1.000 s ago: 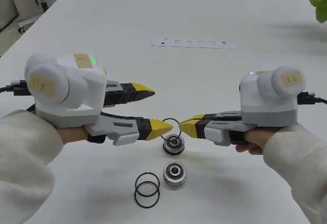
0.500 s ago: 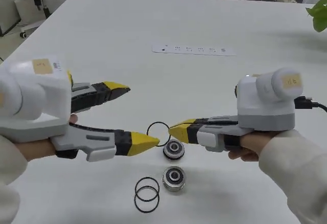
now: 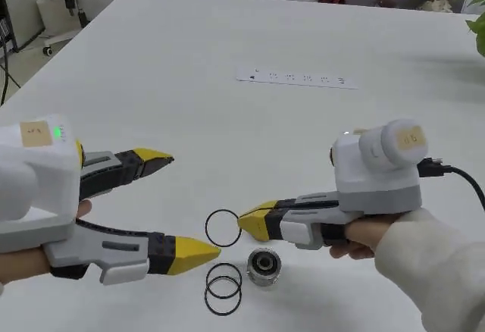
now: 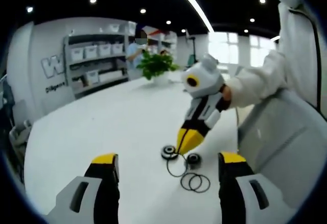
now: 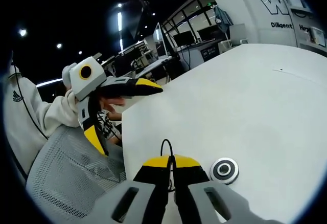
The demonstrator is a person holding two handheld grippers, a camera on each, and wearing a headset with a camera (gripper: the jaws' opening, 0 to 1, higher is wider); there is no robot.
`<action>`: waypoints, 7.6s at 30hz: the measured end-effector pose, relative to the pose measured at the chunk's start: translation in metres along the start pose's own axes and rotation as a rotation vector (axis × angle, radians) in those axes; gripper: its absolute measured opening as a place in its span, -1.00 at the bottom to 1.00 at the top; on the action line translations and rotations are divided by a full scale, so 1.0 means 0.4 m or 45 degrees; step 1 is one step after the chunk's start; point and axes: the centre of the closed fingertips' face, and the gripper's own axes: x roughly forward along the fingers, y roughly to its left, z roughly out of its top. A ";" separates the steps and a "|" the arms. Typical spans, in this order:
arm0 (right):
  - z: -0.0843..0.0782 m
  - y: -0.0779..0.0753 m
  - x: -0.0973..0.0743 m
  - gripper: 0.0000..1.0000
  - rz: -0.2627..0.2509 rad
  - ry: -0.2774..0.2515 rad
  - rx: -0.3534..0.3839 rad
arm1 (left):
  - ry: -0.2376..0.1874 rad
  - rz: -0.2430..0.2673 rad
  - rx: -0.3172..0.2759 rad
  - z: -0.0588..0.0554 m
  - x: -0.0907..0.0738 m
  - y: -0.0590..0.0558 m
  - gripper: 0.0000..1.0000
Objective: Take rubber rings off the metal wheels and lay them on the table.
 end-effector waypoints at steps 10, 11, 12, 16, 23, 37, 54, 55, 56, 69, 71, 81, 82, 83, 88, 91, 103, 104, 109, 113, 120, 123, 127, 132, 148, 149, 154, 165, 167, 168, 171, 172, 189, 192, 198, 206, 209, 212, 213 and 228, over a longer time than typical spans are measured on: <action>-0.066 0.023 0.029 -1.00 0.049 0.135 -0.009 | 0.088 -0.038 -0.018 -0.051 0.009 -0.013 0.83; -0.072 0.024 0.030 -1.00 0.050 0.148 -0.010 | 0.098 -0.045 -0.020 -0.056 0.010 -0.016 0.84; -0.078 0.024 0.033 -1.00 0.052 0.161 -0.015 | 0.114 -0.052 -0.020 -0.063 0.012 -0.020 0.86; -0.093 0.019 0.035 -1.00 0.036 0.194 -0.031 | 0.147 -0.070 -0.013 -0.077 0.014 -0.027 0.87; -0.112 0.008 0.034 -1.00 0.010 0.239 -0.058 | 0.156 -0.081 -0.020 -0.082 0.014 -0.030 0.85; -0.111 -0.012 0.020 -1.00 -0.030 0.248 -0.057 | 0.178 -0.092 -0.019 -0.092 0.013 -0.033 0.84; -0.111 -0.005 0.035 -0.81 -0.048 0.248 -0.163 | 0.194 -0.095 -0.015 -0.099 0.012 -0.035 0.82; -0.109 -0.008 0.034 -0.79 -0.059 0.246 -0.180 | 0.196 -0.095 -0.015 -0.100 0.011 -0.034 0.82; -0.107 -0.010 0.033 -0.77 -0.066 0.243 -0.190 | 0.198 -0.094 -0.014 -0.101 0.011 -0.034 0.82; -0.050 -0.068 -0.005 -0.74 -0.165 0.123 -0.174 | 0.104 -0.073 -0.034 -0.045 0.011 -0.023 0.78; -0.040 -0.083 -0.016 -0.73 -0.189 0.097 -0.164 | 0.085 -0.059 -0.044 -0.023 0.009 -0.017 0.77; -0.038 -0.160 -0.066 -0.64 -0.303 0.054 -0.122 | -0.067 -0.093 0.030 0.127 0.010 -0.022 0.60; -0.040 -0.165 -0.070 -0.64 -0.311 0.050 -0.117 | -0.065 -0.094 0.040 0.135 0.014 -0.019 0.61; -0.042 -0.173 -0.073 -0.63 -0.317 0.049 -0.109 | -0.066 -0.090 0.054 0.143 0.019 -0.016 0.62; -0.052 -0.184 -0.078 -0.62 -0.325 0.056 -0.092 | -0.077 -0.102 0.107 0.177 0.034 -0.010 0.61; -0.061 -0.189 -0.079 -0.62 -0.327 0.066 -0.084 | -0.084 -0.110 0.138 0.198 0.053 -0.009 0.59; -0.087 -0.191 -0.066 -0.58 -0.315 0.099 -0.094 | -0.079 -0.189 0.219 0.216 0.156 -0.004 0.24; -0.088 -0.191 -0.065 -0.59 -0.315 0.101 -0.099 | -0.056 -0.196 0.227 0.203 0.172 -0.003 0.21; -0.094 -0.188 -0.061 -0.59 -0.306 0.110 -0.120 | 0.000 -0.225 0.260 0.158 0.226 -0.015 0.05; -0.092 -0.186 -0.059 -0.60 -0.300 0.102 -0.132 | 0.054 -0.220 0.239 0.084 0.265 -0.017 0.00; -0.103 -0.181 -0.050 -0.61 -0.288 0.115 -0.148 | 0.101 -0.128 0.160 -0.011 0.286 0.011 -0.31; -0.106 -0.179 -0.046 -0.60 -0.284 0.124 -0.161 | 0.116 -0.126 0.146 -0.034 0.292 0.014 -0.40; -0.107 -0.181 -0.045 -0.59 -0.286 0.125 -0.168 | 0.141 -0.142 0.143 -0.058 0.301 0.007 -0.45; -0.109 -0.183 -0.042 -0.59 -0.286 0.127 -0.177 | 0.166 -0.147 0.136 -0.081 0.309 0.006 -0.50; -0.101 -0.192 -0.041 -0.66 -0.303 0.101 -0.237 | 0.171 -0.148 0.060 -0.108 0.316 0.006 -0.71; -0.101 -0.191 -0.042 -0.67 -0.302 0.102 -0.244 | 0.171 -0.147 0.053 -0.108 0.315 0.006 -0.71; -0.104 -0.190 -0.046 -0.83 -0.287 0.113 -0.242 | 0.168 -0.142 0.045 -0.109 0.314 0.007 -0.71; -0.097 -0.213 -0.057 -1.00 -0.343 0.100 -0.216 | 0.166 -0.152 0.049 -0.110 0.311 0.001 -0.72; -0.091 -0.213 -0.062 -1.00 -0.342 0.086 -0.204 | 0.166 -0.153 0.051 -0.110 0.311 0.001 -0.72; -0.087 -0.212 -0.064 -1.00 -0.340 0.079 -0.194 | 0.166 -0.153 0.053 -0.109 0.311 0.001 -0.72; -0.086 -0.202 -0.065 -1.00 -0.303 0.075 -0.166 | 0.165 -0.153 0.058 -0.109 0.310 0.001 -0.72; -0.089 -0.200 -0.065 -1.00 -0.303 0.081 -0.175 | 0.164 -0.153 0.058 -0.109 0.310 0.001 -0.72; -0.085 -0.190 -0.031 -0.48 -0.318 0.080 -0.329 | 0.158 -0.149 0.047 -0.109 0.308 0.002 -0.72; -0.089 -0.185 -0.025 -0.53 -0.305 0.079 -0.321 | 0.157 -0.148 0.048 -0.109 0.308 0.001 -0.72; -0.096 -0.189 -0.032 -0.66 -0.293 0.102 -0.316 | 0.155 -0.144 0.046 -0.109 0.307 0.002 -0.72; -0.100 -0.196 -0.041 -0.97 -0.309 0.115 -0.311 | 0.155 -0.130 0.030 -0.109 0.305 0.006 -0.72; -0.098 -0.201 -0.041 -1.00 -0.321 0.115 -0.296 | 0.155 -0.130 0.033 -0.109 0.305 0.006 -0.72; -0.099 -0.203 -0.044 -1.00 -0.331 0.117 -0.270 | 0.156 -0.130 0.041 -0.109 0.305 0.006 -0.72; -0.099 -0.203 -0.044 -1.00 -0.333 0.117 -0.268 | 0.157 -0.130 0.041 -0.109 0.305 0.005 -0.73; -0.064 -0.211 -0.064 -1.00 -0.345 -0.001 -0.063 | 0.166 -0.124 0.077 -0.111 0.302 0.007 -0.73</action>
